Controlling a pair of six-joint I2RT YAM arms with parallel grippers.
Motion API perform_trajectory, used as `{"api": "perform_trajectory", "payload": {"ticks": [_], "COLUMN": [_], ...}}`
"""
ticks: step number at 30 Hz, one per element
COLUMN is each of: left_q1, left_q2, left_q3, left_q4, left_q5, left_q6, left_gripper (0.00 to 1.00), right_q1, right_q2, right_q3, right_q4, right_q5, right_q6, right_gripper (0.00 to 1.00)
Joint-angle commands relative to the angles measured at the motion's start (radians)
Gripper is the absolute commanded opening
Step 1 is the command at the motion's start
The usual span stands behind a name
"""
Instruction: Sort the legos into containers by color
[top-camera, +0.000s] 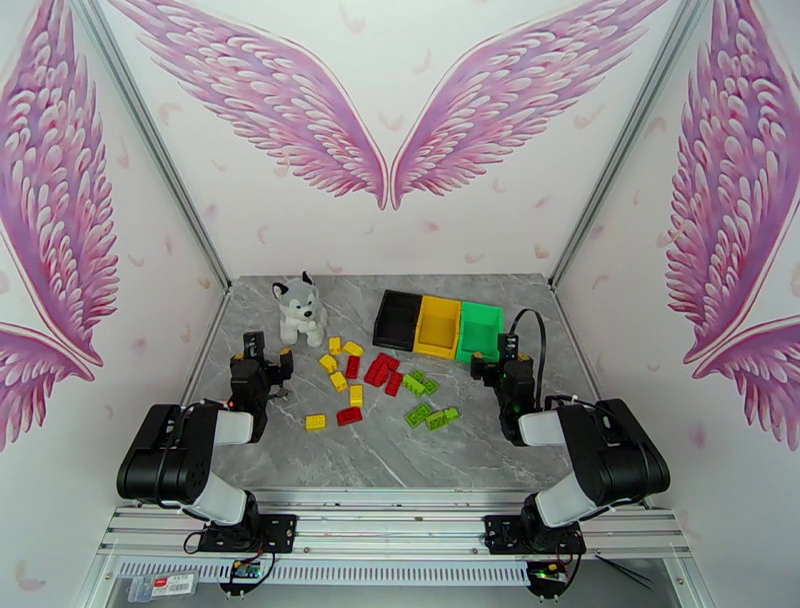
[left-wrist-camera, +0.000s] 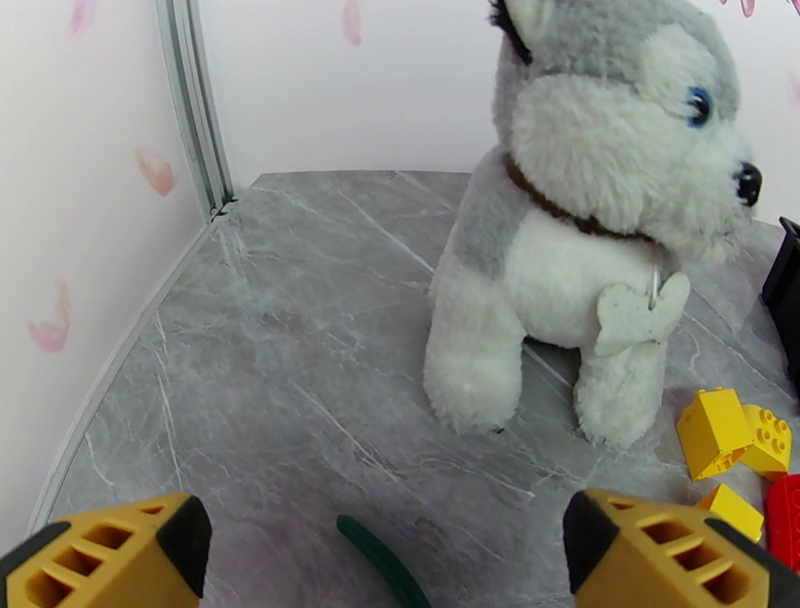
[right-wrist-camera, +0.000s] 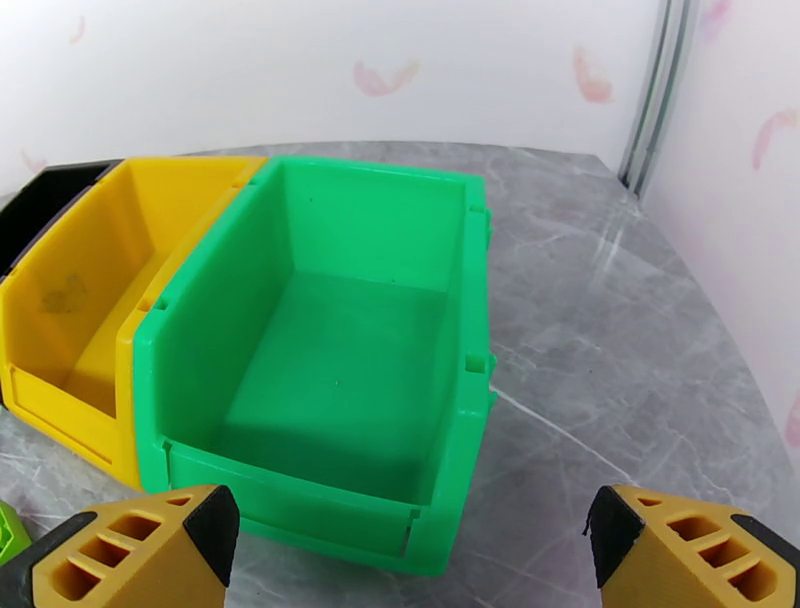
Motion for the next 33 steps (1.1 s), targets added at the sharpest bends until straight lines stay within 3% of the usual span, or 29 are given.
{"api": "perform_trajectory", "payload": {"ticks": [1, 3, 5, 6, 9, 12, 14, 16, 17, 20, 24, 27, 29, 30, 33], "left_q1": [-0.002, -0.027, -0.08, -0.1, -0.107, -0.127, -0.151, -0.223, -0.273, -0.492, -0.679, -0.702, -0.69, -0.678, -0.667], "left_q2": [-0.083, -0.169, -0.28, -0.343, -0.524, -0.674, -0.73, -0.737, -0.734, -0.726, -0.787, -0.86, -0.878, -0.871, -0.803], "left_q3": [0.009, 0.003, 0.014, 0.032, 0.105, 0.156, 0.17, 0.209, 0.237, 0.321, 0.221, 0.058, 0.017, 0.006, 0.039], "left_q4": [-0.042, -0.104, -0.2, -0.277, -0.532, -0.68, -0.695, -0.703, -0.741, -0.974, -0.864, -0.698, -0.763, -0.778, -0.758], "left_q5": [-0.097, -0.16, -0.292, -0.352, -0.285, -0.203, -0.041, 0.094, 0.079, -0.191, -0.083, -0.043, -0.186, -0.189, -0.025], "left_q6": [-0.023, -0.009, -0.002, -0.06, -0.206, -0.387, -0.485, -0.534, -0.547, -0.658, -0.541, -0.468, -0.605, -0.657, -0.582], "left_gripper": [0.99, 0.99, 0.99, 0.99, 0.99, 0.99, 0.99, 0.99, 0.99, 0.99, 0.99, 0.99, 0.99, 0.99, 0.99], "right_q1": [0.007, 0.015, 0.036, 0.057, 0.106, 0.095, 0.078, 0.065, 0.064, 0.071, 0.091, 0.12, 0.152, 0.16, 0.248], "right_q2": [-0.106, -0.149, -0.199, -0.232, -0.363, -0.528, -0.612, -0.668, -0.683, -0.703, -0.669, -0.597, -0.54, -0.506, -0.433], "right_q3": [0.062, 0.081, 0.077, 0.077, 0.077, 0.13, 0.201, 0.267, 0.288, 0.344, 0.361, 0.307, 0.285, 0.307, 0.35], "right_q4": [-0.141, -0.226, -0.252, -0.269, -0.346, -0.612, -0.872, -1.025, -1.057, -1.171, -1.306, -1.267, -1.229, -1.232, -1.244], "right_q5": [0.047, 0.058, 0.079, 0.106, 0.16, 0.253, 0.29, 0.131, 0.035, -0.181, -0.279, -0.366, -0.401, -0.447, -0.407], "right_q6": [0.011, 0.016, 0.004, -0.004, 0.067, 0.382, 0.588, 0.599, 0.567, 0.545, 0.527, 0.513, 0.514, 0.509, 0.484], "right_gripper": [0.99, 0.99, 0.99, 0.99, 0.99, 0.99, 0.99, 0.99, 0.99, 0.94, 0.75, 0.72, 0.75, 0.75, 0.79]}}
